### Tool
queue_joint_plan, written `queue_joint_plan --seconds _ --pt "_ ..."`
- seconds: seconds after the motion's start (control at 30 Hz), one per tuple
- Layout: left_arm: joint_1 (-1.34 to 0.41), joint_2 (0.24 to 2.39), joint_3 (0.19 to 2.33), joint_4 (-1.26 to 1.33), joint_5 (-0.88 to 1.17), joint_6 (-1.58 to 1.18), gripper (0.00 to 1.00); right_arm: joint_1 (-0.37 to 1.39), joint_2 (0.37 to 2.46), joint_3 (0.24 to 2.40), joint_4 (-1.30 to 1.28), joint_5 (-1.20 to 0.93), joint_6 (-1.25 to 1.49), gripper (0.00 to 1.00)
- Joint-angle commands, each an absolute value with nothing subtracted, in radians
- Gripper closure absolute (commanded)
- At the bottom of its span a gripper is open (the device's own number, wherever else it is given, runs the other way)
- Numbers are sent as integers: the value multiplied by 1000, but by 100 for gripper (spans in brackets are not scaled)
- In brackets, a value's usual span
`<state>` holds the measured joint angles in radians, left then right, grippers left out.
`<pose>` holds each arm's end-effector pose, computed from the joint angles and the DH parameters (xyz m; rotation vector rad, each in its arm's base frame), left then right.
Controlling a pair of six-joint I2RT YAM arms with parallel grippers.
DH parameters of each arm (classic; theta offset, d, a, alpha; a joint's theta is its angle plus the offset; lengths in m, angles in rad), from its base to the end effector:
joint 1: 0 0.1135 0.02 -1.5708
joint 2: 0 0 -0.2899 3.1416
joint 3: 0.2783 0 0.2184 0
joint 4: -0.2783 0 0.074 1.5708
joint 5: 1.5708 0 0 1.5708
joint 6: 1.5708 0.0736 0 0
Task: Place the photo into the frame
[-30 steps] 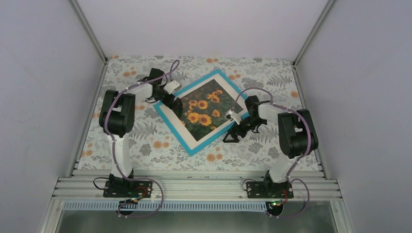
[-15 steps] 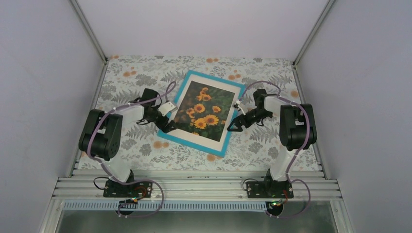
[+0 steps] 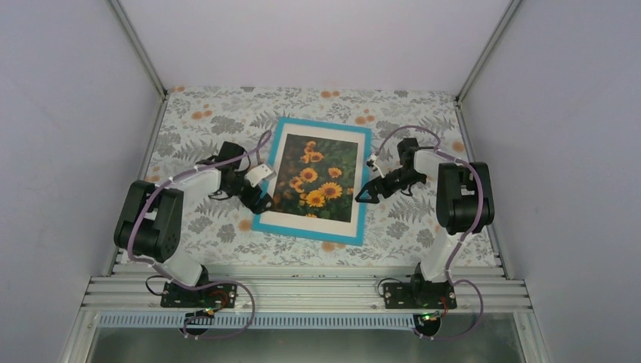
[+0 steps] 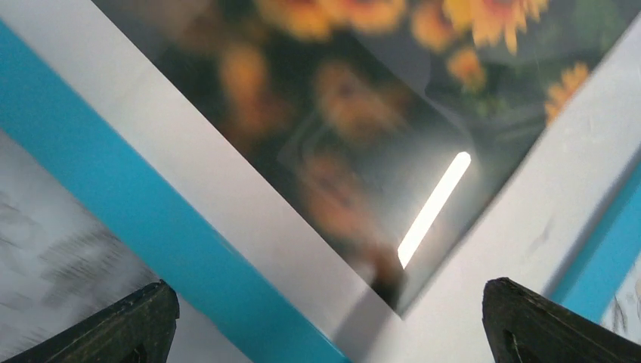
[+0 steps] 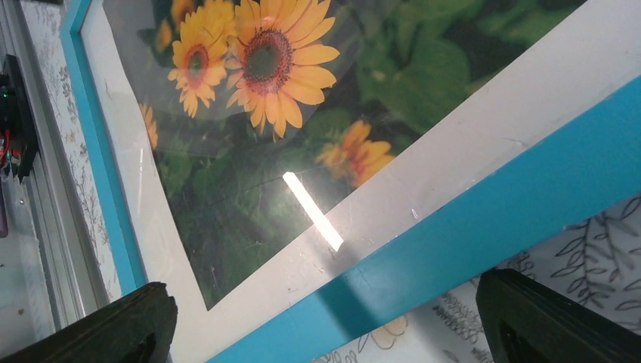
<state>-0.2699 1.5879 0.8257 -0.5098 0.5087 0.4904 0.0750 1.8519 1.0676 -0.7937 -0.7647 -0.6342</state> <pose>0.2401 -0.1036 0.1696 1.1075 2.4849 -0.6574 0.2859 0.0726 0.1591 -0.9487 2.5737 1.0629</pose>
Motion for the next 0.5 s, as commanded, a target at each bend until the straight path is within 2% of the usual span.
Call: queue_joint_plan --seconds 0.0,0.23,0.47 --pt "-242 1659 957 -370 616 442 0 65 1926 1084 -754 -700 -595 0" --pt "-249 1774 1033 -367 640 442 0 65 1961 1098 -732 -706 -567 1" --pt "-289 1751 971 -399 649 479 0 65 1968 1086 -727 -693 -576 1"
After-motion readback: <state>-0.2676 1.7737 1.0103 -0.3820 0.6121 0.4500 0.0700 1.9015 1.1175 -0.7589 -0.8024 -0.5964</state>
